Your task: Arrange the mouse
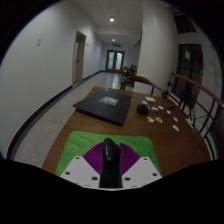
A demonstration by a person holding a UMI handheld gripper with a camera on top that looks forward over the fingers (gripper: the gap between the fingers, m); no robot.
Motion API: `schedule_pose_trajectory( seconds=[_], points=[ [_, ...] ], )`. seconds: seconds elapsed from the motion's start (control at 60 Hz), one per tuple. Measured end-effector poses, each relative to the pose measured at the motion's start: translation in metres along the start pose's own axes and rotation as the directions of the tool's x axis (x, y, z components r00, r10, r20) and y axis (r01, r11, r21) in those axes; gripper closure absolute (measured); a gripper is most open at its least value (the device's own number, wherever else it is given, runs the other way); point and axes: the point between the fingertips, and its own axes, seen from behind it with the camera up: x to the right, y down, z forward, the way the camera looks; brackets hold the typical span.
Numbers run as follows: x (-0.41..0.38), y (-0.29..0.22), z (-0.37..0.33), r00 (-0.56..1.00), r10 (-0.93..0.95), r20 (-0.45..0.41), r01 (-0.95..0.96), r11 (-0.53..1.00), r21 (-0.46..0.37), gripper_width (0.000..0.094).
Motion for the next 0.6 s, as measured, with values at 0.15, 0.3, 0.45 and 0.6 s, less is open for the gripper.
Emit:
schedule_pose_trajectory(
  seconds=[0.15,0.3,0.45,0.6],
  points=[
    [0.001,0.0,-0.001,1.0,-0.009,-0.009,0.009,1.0,-0.023,0.0649],
    [0.002,-0.018,-0.046,0.999,0.021,-0.033,-0.021,1.0,0.008,0.0075],
    [-0.014,-0.031,-0.14,0.994,0.105,-0.007,-0.104,0.991,0.088,0.0081],
    [-0.032,-0.01,-0.211,0.993,0.12,-0.013,-0.118,0.987,0.105,0.0085]
  ],
)
